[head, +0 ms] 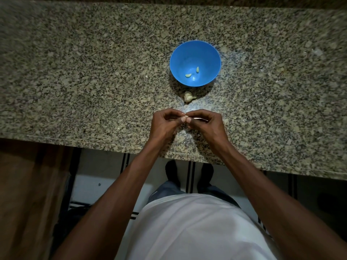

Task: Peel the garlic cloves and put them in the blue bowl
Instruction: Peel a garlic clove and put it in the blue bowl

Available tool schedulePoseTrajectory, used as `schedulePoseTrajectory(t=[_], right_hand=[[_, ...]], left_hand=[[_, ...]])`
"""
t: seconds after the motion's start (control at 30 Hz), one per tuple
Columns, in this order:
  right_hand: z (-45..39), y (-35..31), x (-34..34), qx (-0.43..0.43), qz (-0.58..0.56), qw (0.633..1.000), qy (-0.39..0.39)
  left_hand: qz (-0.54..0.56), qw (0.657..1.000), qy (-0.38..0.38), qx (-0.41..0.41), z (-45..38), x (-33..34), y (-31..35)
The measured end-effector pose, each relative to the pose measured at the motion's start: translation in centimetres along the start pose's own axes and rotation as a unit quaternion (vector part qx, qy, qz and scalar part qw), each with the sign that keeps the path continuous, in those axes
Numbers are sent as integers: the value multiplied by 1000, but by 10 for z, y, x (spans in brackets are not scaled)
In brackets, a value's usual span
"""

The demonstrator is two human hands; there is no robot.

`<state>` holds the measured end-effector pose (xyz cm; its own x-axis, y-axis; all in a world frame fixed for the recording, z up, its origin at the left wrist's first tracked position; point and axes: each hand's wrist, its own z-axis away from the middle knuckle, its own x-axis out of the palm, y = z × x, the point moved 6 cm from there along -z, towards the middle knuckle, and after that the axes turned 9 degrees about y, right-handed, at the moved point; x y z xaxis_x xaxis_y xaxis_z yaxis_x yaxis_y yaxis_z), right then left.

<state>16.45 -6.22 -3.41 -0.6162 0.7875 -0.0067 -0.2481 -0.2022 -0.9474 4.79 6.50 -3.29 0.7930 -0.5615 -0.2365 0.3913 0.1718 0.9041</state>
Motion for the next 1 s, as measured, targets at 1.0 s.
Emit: schedulePoseTrajectory(t=[1.0], right_hand=[[-50, -20, -65, -54, 250, 964, 67]], left_hand=[[-166, 983, 3, 83, -1, -10, -11]])
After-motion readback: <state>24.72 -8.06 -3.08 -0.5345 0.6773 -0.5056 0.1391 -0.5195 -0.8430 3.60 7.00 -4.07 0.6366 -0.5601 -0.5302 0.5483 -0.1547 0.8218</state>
